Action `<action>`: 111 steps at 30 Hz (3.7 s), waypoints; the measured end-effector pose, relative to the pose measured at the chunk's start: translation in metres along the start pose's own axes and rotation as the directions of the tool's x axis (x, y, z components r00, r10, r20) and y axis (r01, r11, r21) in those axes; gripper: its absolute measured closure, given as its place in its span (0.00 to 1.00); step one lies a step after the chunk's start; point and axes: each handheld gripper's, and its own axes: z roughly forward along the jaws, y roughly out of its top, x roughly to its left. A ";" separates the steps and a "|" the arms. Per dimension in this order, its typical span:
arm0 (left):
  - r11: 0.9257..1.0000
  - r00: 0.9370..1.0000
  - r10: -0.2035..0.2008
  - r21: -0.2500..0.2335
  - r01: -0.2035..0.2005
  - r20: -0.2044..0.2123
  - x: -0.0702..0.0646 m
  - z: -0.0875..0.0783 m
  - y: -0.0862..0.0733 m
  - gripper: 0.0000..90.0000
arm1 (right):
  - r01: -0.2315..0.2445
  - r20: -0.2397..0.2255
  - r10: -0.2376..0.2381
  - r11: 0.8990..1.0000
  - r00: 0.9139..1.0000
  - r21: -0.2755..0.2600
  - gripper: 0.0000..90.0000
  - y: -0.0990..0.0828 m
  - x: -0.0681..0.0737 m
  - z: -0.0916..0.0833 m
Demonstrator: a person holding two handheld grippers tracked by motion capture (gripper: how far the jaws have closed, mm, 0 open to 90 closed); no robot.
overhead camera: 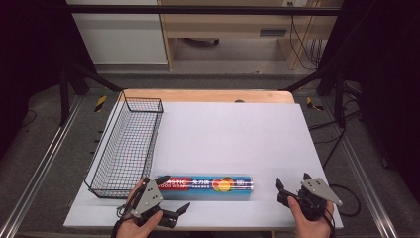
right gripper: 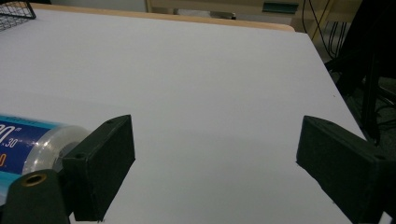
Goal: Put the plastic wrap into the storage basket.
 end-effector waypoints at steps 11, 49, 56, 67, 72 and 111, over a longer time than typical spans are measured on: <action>0.998 0.997 -0.010 0.067 0.005 0.075 0.005 0.001 0.007 0.03 | -0.025 -0.015 0.026 1.000 1.000 0.010 0.14 -0.002 -0.001 -0.002; 0.801 0.909 0.245 0.458 -0.386 0.338 0.031 0.100 0.046 0.20 | 0.021 -0.086 -0.017 0.999 0.996 0.041 0.13 0.000 0.000 0.006; 0.780 0.907 0.223 0.493 -0.386 0.358 0.033 0.103 0.040 0.21 | 0.017 -0.097 -0.012 0.999 0.995 0.051 0.13 0.000 0.000 0.006; 0.757 0.900 0.218 0.517 -0.401 0.378 0.032 0.111 0.037 0.25 | 0.023 -0.102 -0.017 0.998 0.995 0.055 0.13 -0.001 0.001 0.007; 0.746 0.898 0.220 0.528 -0.406 0.381 0.032 0.113 0.036 0.26 | 0.021 -0.105 -0.015 0.998 0.994 0.060 0.13 -0.001 0.002 0.007; 0.682 0.874 0.227 0.571 -0.458 0.430 0.022 0.112 0.044 0.33 | 0.027 -0.124 -0.017 0.997 0.992 0.075 0.14 -0.002 0.003 0.009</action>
